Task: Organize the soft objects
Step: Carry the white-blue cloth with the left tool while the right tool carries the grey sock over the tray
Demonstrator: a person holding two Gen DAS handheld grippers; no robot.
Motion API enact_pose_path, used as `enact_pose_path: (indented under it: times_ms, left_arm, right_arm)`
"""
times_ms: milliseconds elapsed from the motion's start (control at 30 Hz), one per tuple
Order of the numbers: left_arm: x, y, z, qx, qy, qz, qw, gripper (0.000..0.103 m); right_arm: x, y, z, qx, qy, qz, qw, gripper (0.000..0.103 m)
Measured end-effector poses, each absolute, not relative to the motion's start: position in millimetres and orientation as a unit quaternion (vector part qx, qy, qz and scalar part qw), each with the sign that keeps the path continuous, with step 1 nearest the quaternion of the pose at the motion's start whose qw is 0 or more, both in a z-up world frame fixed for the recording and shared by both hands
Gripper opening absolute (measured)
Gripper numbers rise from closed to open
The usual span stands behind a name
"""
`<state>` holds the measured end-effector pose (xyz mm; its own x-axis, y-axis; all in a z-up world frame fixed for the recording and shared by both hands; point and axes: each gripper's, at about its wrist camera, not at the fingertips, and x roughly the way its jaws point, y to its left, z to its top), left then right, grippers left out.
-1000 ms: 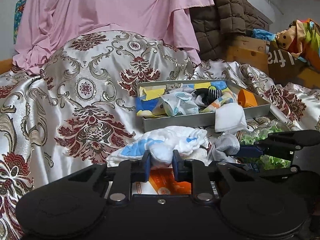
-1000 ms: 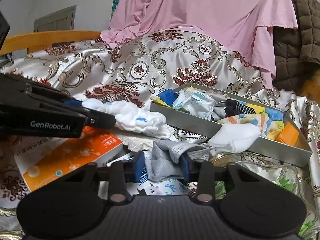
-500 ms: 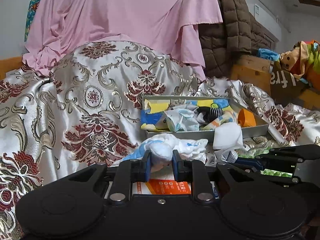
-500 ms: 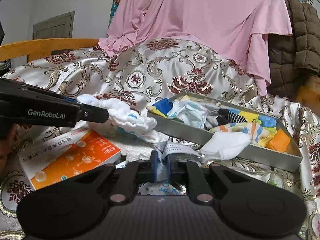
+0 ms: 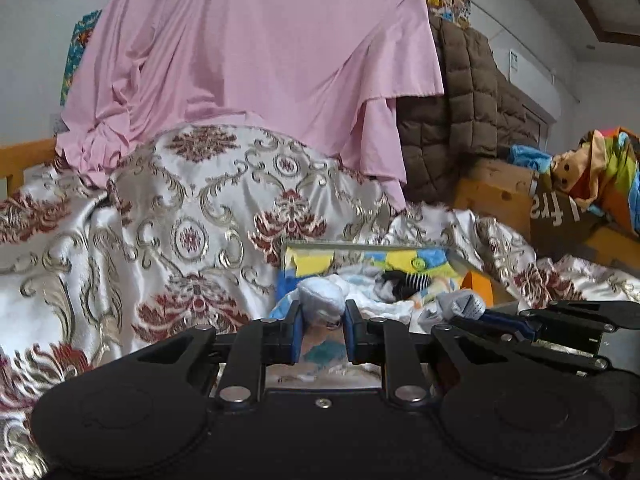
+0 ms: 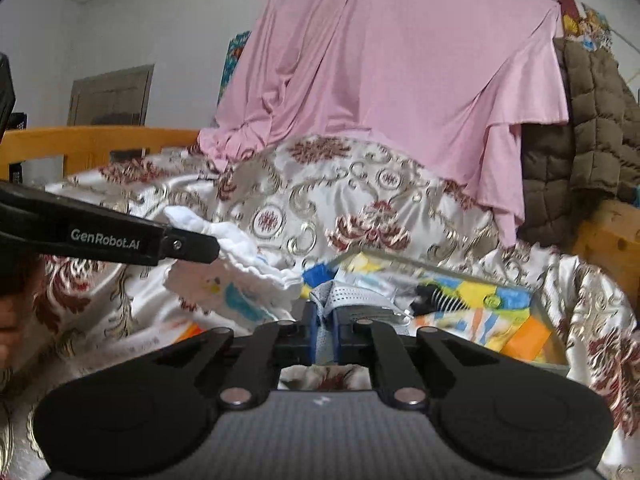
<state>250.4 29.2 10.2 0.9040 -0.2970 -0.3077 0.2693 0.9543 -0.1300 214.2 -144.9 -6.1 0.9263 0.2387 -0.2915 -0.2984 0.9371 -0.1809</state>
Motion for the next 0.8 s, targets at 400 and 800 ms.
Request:
enact_pose_path:
  times_ms: [400,800]
  left_arm:
    - [321.9,-22.7,40.8,-0.040,0.128,-0.138,0.981,0.020]
    - [427.2,-99.7,49.9,-0.043,0.127,-0.139,0.981,0.020]
  right_arm:
    - [282.9,-189.8,34.7,-0.109,0.084,0.116,0.984,0.008]
    - [378.2,-277.6,18.9,0.023,0.139,0.080,0.987,0.008]
